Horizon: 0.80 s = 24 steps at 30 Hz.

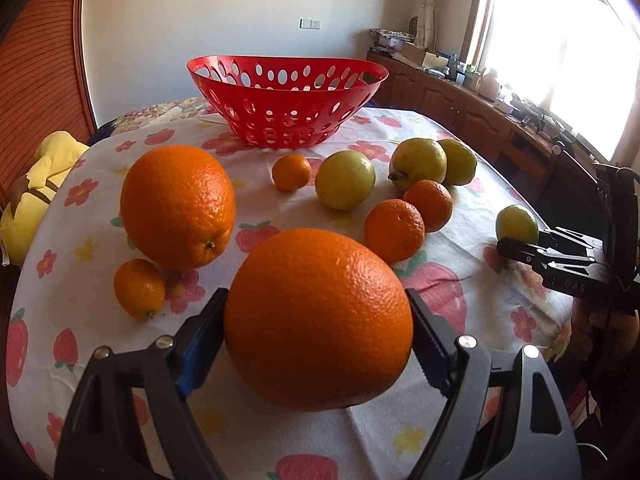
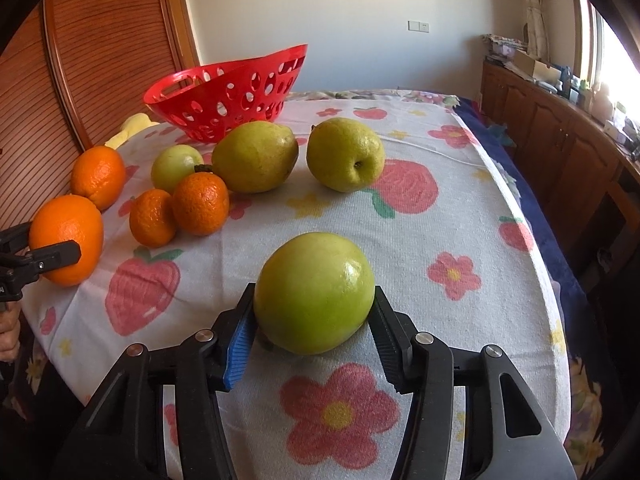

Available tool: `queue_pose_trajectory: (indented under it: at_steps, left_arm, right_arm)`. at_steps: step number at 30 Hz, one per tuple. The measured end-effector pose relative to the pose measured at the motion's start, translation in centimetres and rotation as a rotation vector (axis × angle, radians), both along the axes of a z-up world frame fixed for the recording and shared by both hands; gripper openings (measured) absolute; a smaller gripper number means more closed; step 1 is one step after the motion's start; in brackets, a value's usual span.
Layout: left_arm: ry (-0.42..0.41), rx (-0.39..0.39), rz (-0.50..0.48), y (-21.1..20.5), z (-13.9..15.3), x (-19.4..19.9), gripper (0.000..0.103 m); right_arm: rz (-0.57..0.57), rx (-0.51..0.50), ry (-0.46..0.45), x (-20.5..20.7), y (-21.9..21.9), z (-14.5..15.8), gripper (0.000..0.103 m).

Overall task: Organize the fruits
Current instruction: 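Grasp the large orange with the left tool while the right tool grasps a green apple, then carry the orange and green apple together over the red basket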

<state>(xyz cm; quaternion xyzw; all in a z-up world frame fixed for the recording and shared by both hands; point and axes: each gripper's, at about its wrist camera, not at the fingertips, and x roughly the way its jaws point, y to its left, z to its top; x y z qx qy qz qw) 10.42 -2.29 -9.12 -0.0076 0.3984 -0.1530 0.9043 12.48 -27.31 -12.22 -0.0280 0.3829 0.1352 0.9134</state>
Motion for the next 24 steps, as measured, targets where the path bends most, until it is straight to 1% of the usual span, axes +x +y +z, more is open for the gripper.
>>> queue_pose_trajectory:
  at_steps: [5,9,13,16,24]
  left_arm:
    - [-0.030,-0.013,-0.005,0.2,0.9,-0.4,0.083]
    - [-0.067,-0.018,-0.008,0.3,2.5,-0.5,0.083]
    - [-0.103,0.002,-0.021,0.3,4.4,-0.4,0.083]
    - [-0.131,0.002,-0.021,0.4,5.7,-0.4,0.083]
    - [-0.192,0.019,-0.026,0.6,8.7,0.7,0.083]
  right_arm:
    - [0.019,-0.004,-0.029,-0.2,0.2,0.9,0.054]
    - [0.037,-0.011,-0.043,-0.1,0.8,1.9,0.054]
    - [0.074,-0.024,-0.065,0.1,1.6,3.2,0.054]
    - [0.096,-0.019,-0.085,0.2,2.1,4.1,0.054]
    - [0.134,-0.021,-0.115,1.1,3.6,5.8,0.054]
